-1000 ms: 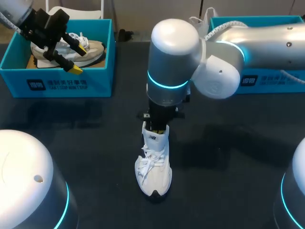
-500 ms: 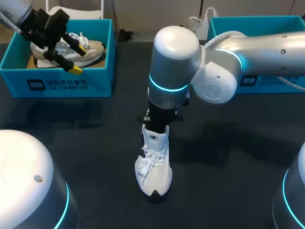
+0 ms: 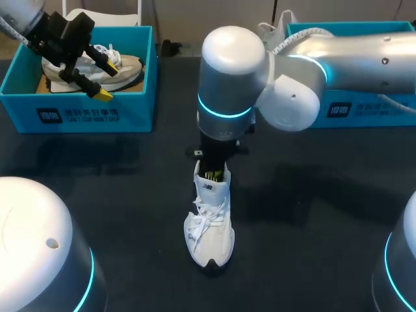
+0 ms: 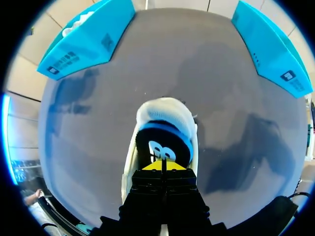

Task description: Take the shoe out of the shoebox, open the shoe tongue, remove and reinsert the insole, then place the shoe into the shoebox

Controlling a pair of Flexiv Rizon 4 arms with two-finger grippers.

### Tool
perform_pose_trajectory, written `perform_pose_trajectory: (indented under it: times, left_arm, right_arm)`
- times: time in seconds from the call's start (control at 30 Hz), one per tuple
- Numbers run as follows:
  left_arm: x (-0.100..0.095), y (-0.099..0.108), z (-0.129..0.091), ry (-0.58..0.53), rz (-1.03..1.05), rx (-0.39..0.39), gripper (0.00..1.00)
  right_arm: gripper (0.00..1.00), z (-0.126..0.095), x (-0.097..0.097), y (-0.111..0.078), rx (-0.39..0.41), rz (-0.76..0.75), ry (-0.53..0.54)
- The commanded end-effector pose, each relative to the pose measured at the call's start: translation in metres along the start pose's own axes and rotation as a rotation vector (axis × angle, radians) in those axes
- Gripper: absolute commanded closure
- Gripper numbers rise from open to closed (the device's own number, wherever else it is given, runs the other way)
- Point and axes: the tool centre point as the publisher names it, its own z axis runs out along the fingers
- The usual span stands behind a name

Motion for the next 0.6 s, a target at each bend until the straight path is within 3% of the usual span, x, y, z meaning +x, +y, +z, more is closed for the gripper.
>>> perform_pose_trajectory:
  times: [0.03, 0.33, 0.6]
  left_arm:
    - [0.000, 0.000, -0.001, 0.002, 0.001, -0.002, 0.00]
    - [0.000, 0.000, -0.001, 0.002, 0.001, -0.002, 0.00]
    - [0.000, 0.000, -0.001, 0.002, 0.001, -0.002, 0.00]
  right_arm:
    - [1.00, 0.012, 0.006, 0.004, -0.012, -0.005, -0.010]
    - [1.00, 0.023, 0.009, 0.000, 0.004, -0.009, -0.022]
    - [1.00, -0.008, 0.012, 0.004, -0.077, -0.018, -0.044]
